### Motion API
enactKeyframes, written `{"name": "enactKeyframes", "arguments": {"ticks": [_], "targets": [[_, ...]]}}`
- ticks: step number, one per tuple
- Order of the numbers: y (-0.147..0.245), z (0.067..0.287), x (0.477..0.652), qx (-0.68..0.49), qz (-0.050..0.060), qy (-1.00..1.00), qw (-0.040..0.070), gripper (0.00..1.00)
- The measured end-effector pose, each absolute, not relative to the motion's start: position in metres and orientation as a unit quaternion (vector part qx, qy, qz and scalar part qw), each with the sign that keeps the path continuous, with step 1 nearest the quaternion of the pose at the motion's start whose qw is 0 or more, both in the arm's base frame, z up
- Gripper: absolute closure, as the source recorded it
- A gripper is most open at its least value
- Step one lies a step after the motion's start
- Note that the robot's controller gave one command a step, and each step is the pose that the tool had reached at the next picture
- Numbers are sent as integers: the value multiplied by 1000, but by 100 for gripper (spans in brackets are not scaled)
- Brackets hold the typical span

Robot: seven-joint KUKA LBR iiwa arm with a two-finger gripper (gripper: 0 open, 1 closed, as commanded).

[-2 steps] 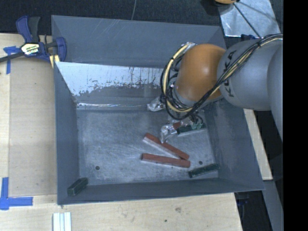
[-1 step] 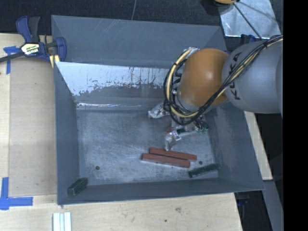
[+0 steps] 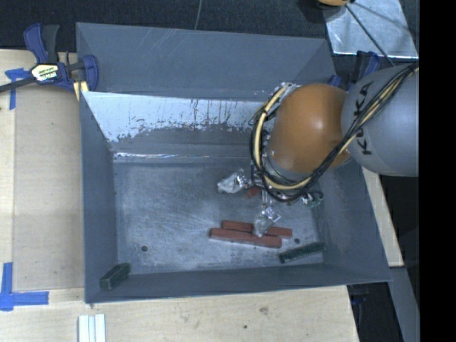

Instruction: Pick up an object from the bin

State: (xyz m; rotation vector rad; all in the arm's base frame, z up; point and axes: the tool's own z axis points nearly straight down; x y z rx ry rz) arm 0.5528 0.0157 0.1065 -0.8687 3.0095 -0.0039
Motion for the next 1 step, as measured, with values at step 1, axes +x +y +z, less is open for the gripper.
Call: {"name": "enactKeyframes", "arguments": {"ticks": [1], "targets": [[45, 88, 511, -324, 0, 946, 1, 100]]}}
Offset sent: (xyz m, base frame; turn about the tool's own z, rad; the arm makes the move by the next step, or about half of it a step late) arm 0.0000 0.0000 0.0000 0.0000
